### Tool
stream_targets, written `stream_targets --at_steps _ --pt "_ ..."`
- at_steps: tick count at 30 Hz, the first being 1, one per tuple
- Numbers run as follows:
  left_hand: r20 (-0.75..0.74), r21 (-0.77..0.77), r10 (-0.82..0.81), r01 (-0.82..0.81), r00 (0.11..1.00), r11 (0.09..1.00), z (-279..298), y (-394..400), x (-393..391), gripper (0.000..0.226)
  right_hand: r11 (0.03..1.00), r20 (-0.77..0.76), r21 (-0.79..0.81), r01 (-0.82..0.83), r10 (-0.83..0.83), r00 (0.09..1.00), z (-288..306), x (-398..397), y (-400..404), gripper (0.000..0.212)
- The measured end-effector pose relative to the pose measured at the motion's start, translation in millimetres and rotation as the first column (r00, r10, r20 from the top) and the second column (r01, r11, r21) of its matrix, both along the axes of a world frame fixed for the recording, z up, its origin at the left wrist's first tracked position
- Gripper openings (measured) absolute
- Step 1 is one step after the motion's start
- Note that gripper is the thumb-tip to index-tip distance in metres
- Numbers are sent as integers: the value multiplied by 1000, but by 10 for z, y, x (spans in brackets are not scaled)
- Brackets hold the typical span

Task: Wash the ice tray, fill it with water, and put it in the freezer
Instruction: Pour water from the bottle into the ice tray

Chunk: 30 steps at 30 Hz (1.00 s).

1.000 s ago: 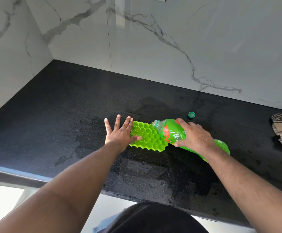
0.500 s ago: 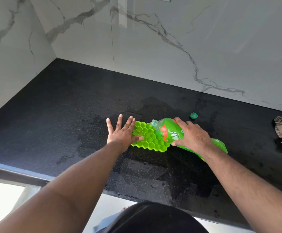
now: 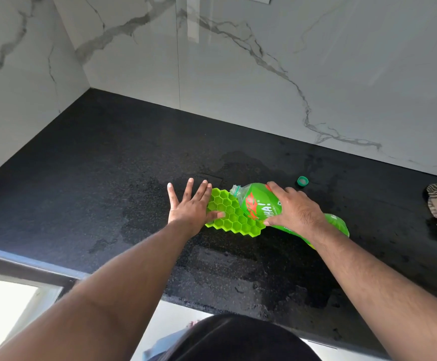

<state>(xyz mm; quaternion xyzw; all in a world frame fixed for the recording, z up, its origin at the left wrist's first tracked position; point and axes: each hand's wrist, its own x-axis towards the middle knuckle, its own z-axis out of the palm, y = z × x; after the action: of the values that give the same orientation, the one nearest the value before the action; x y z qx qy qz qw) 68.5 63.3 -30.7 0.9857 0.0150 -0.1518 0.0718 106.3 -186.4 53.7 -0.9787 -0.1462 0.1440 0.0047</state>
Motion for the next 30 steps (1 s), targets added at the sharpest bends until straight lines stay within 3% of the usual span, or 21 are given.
stream_targets --at_steps 15,30 --pt "96 -286 187 -153 978 946 22 -28 -75 119 1000 -2 21 -22 22 1000 -13 4 147 101" --pt "84 -329 233 -194 969 924 92 -23 -68 126 999 4 27 -44 44 999 -34 39 277 102"
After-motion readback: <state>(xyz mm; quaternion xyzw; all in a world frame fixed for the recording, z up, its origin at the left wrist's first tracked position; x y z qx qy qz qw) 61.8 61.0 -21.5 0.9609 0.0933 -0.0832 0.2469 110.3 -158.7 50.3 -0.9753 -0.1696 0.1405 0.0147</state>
